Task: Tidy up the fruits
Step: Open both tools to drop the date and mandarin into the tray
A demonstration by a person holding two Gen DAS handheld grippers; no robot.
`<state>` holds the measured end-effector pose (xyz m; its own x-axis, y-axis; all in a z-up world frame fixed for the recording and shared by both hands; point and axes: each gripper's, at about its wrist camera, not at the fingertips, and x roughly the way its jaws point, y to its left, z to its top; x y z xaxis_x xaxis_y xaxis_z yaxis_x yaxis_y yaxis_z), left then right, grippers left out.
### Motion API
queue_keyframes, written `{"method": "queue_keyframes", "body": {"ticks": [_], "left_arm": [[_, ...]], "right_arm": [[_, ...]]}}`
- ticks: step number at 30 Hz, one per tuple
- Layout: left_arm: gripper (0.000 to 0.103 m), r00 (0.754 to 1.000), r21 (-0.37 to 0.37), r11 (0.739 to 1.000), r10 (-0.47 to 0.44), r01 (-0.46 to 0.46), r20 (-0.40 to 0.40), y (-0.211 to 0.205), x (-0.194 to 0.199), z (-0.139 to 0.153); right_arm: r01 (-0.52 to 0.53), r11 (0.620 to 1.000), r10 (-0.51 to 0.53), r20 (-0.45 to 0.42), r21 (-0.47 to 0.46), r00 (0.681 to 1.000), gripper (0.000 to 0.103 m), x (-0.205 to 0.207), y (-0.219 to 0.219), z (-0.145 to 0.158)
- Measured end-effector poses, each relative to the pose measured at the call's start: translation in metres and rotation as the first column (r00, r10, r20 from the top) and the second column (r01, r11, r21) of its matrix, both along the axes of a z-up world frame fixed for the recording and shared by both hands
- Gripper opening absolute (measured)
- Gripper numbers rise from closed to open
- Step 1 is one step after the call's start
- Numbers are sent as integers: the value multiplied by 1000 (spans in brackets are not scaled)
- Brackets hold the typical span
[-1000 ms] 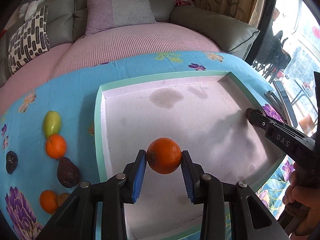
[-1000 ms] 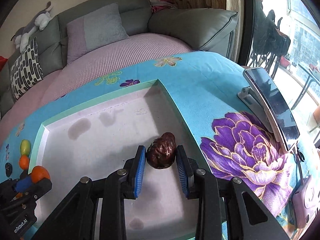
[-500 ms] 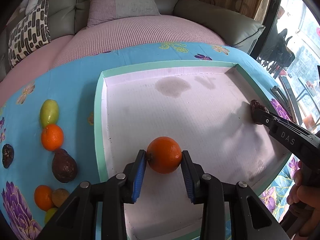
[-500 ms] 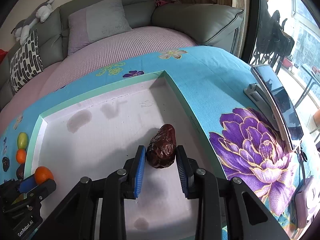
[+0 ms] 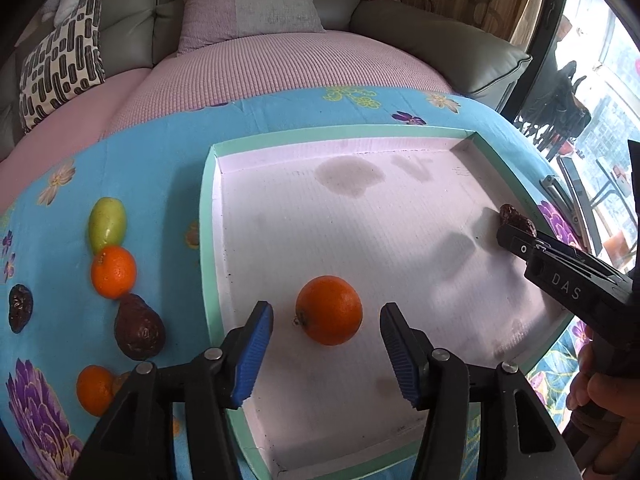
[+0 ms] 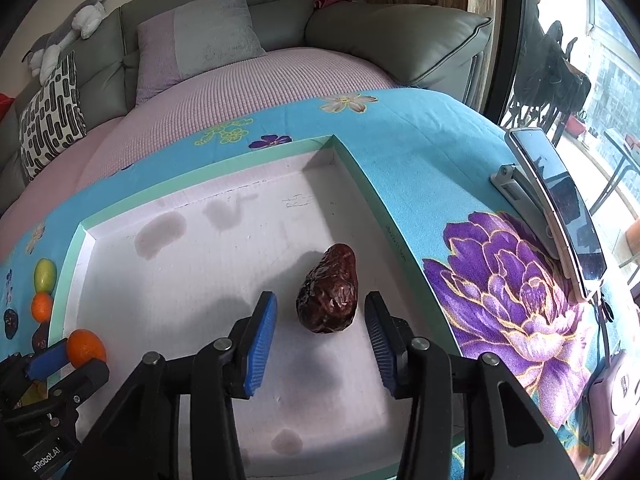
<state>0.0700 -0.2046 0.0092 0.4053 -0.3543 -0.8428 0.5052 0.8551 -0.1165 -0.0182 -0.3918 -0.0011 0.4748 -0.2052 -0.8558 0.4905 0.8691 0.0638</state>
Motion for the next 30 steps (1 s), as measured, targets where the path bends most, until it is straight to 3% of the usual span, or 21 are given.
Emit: {"method": "queue_keyframes", "body": {"ticks": [3,6,9,11,14,16,21,30], "left_arm": [[63,1000,-10,1000,1,-1,23,3,-3,10],[71,998,-23,1000,8,-7,55,7,-5,22],[76,996,-44,999,29,-25,87,14,-5,33],[82,993,-50,997,55,-51,103,19,-4,38],[91,986,-45,993,116,-111,121,30,2,39],[103,978,-25,987,161,-159,130,37,8,36],[103,958,25,967,246,-252,147,54,19,24],[103,934,-22,950,309,-310,181,72,23,20]], "right_arm": [[-8,1000,8,7,-3,1000,55,-1,2,3],[-23,1000,23,17,-18,1000,65,-1,7,9],[-30,999,31,39,-36,999,69,-3,10,18],[-26,999,29,50,-47,998,85,-4,12,21],[-30,998,32,48,-50,998,87,-3,13,22],[-31,998,33,41,-52,999,88,-2,13,20],[-20,998,22,36,-54,999,95,-2,14,18],[4,998,0,74,-56,997,95,-6,13,21]]}}
